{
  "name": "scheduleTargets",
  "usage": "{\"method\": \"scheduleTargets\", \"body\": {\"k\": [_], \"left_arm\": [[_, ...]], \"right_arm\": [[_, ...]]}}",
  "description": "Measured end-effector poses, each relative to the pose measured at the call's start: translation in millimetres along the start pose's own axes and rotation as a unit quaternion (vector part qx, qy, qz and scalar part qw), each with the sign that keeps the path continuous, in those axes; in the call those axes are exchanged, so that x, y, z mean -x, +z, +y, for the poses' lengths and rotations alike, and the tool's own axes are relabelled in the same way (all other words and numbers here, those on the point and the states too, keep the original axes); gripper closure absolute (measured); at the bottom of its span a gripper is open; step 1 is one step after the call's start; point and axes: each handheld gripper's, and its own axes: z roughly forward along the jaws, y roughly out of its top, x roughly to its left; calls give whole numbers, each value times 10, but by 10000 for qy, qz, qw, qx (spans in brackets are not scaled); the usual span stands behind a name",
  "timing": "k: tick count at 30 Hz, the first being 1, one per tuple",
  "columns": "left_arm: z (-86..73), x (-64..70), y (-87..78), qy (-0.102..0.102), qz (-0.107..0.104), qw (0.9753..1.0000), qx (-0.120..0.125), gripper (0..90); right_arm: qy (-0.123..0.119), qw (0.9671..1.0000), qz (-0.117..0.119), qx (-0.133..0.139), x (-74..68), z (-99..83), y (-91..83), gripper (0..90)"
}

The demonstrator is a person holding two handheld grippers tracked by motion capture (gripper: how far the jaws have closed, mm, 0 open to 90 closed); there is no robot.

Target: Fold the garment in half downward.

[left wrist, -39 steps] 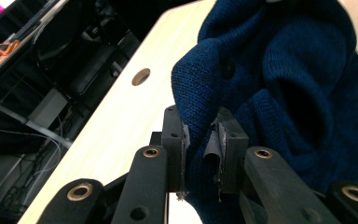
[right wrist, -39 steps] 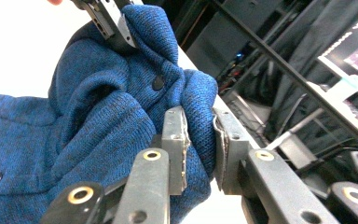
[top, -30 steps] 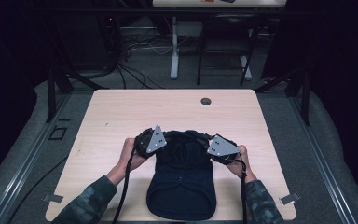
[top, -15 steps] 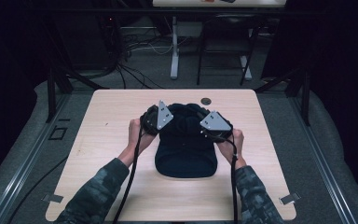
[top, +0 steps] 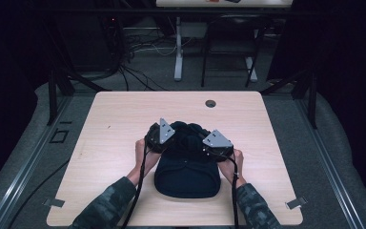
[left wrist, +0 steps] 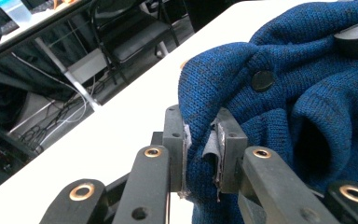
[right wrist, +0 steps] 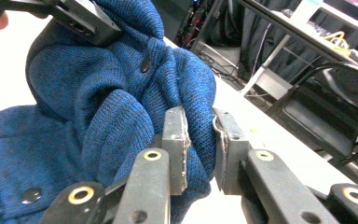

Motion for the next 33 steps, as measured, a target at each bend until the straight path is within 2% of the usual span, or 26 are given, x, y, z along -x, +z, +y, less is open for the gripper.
{"method": "scheduleTargets", "body": {"k": [4, 11, 19, 33], "left_arm": [[-93, 34, -5, -157, -141, 9998, -69, 774], [-140, 6, -88, -387, -501, 9979, -130, 768], [-123, -3, -170, -380, -760, 9962, -190, 759], [-110, 17, -227, -334, -874, 9953, -255, 753]], "right_arm": [[13, 9998, 127, -148, -35, -63, 9, 767], [-16, 9991, 332, -256, -22, -16, -61, 760], [-1, 9975, 566, -417, 19, 40, -139, 752], [335, 9939, 878, -581, 60, 32, -186, 737]]}}
